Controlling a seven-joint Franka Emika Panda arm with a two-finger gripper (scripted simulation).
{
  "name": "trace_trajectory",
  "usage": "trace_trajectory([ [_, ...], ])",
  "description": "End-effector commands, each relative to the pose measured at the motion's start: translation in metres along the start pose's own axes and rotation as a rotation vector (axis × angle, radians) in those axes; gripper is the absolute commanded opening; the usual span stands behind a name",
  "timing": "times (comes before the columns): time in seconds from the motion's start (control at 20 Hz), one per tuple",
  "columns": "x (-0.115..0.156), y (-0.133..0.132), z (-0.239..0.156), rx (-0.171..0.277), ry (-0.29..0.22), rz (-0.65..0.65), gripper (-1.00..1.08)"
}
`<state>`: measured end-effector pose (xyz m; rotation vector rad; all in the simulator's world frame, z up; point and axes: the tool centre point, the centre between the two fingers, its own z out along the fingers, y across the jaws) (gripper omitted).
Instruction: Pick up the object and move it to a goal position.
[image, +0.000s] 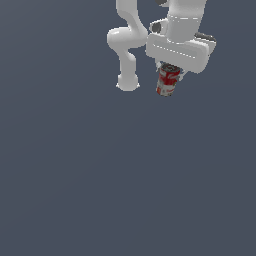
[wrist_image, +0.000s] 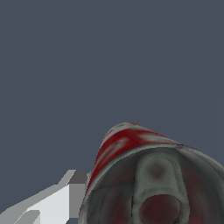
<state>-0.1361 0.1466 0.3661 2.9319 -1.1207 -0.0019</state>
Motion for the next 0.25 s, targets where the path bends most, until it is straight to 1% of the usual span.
trace_trajectory([
  [0.0,-0.0024,-0.0011,-0.0044,0.002,0.001,0.001,-1.00],
  [0.2,-0.0003,-0.0016,-0.0027,0.003,0.000,0.001,-1.00],
])
